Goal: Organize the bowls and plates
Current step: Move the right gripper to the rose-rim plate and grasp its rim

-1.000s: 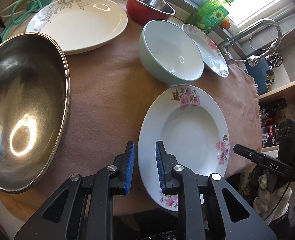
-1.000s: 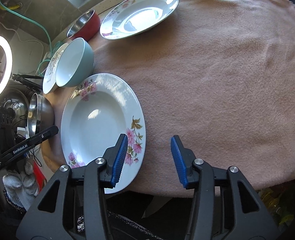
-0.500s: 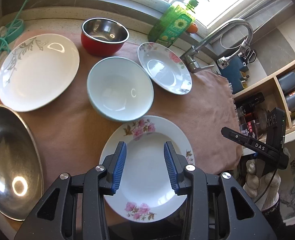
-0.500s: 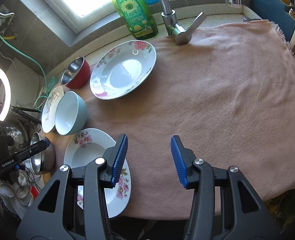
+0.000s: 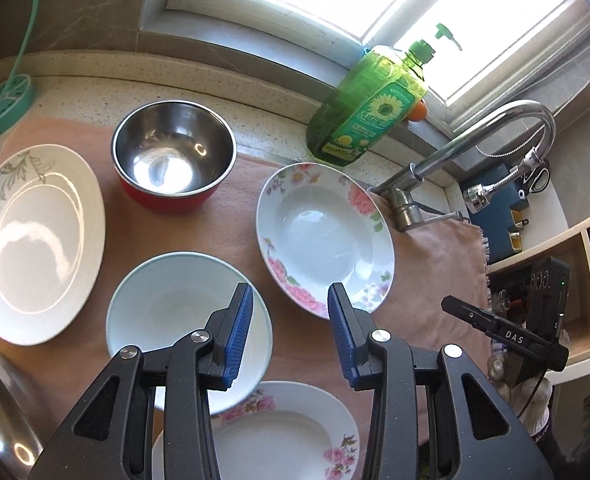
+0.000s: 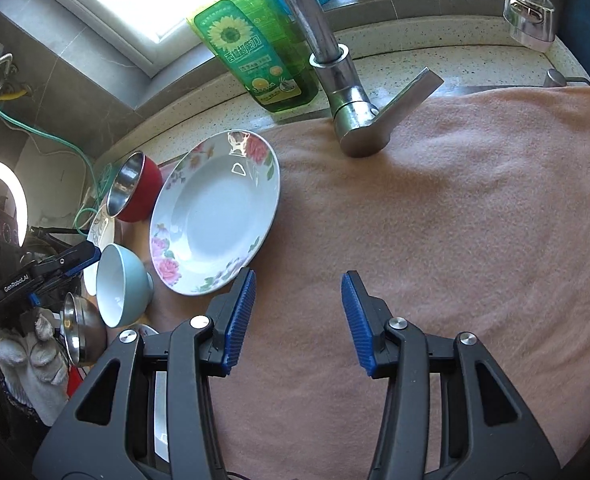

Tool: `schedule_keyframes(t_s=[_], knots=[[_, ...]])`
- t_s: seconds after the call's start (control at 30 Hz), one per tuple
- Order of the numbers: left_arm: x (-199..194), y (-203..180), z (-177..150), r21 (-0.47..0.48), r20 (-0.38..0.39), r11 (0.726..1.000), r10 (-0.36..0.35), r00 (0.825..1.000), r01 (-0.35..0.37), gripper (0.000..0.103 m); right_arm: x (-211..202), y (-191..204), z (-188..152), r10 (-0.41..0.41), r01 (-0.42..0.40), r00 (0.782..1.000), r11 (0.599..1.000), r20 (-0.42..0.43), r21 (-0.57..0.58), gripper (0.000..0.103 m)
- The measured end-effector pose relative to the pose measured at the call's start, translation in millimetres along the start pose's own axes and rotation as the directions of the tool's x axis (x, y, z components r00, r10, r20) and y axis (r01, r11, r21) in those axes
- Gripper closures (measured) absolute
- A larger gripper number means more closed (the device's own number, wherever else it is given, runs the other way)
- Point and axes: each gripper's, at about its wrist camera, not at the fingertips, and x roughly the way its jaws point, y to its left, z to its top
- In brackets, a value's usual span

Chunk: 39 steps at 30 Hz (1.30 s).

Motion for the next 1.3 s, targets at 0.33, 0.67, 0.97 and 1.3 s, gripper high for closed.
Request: schedule_keyframes(t_s=[0.33, 0.67, 0.97, 1.3], knots=[[42, 16, 39, -0.097, -0.071, 0.994, 0.045, 0.996, -0.052, 0.066, 37, -17, 26, 0.079, -0.076, 0.995, 0.996, -0.065, 0.036, 0.056], [68, 22, 55, -0.118, -0.121, 0.988, 0.082, 0.989, -0.097, 0.068, 62, -15, 40, 0.090, -0.088, 0.992, 0.996, -0.094, 0.023, 0.060], [82, 18, 58, -0.095, -0.170, 0.991, 0.081, 0.982, -0.099, 0.079, 72, -9, 47, 0.117, -0.115, 0.988, 0.993, -0.097, 0.024, 0.070], [88, 17, 60, -0.061, -0.183, 0.992, 0.099, 0.978, -0.112, 0.089, 79, 5, 48, 0.106, -0.108, 0.989, 0.994, -0.106, -0.011, 0.086]])
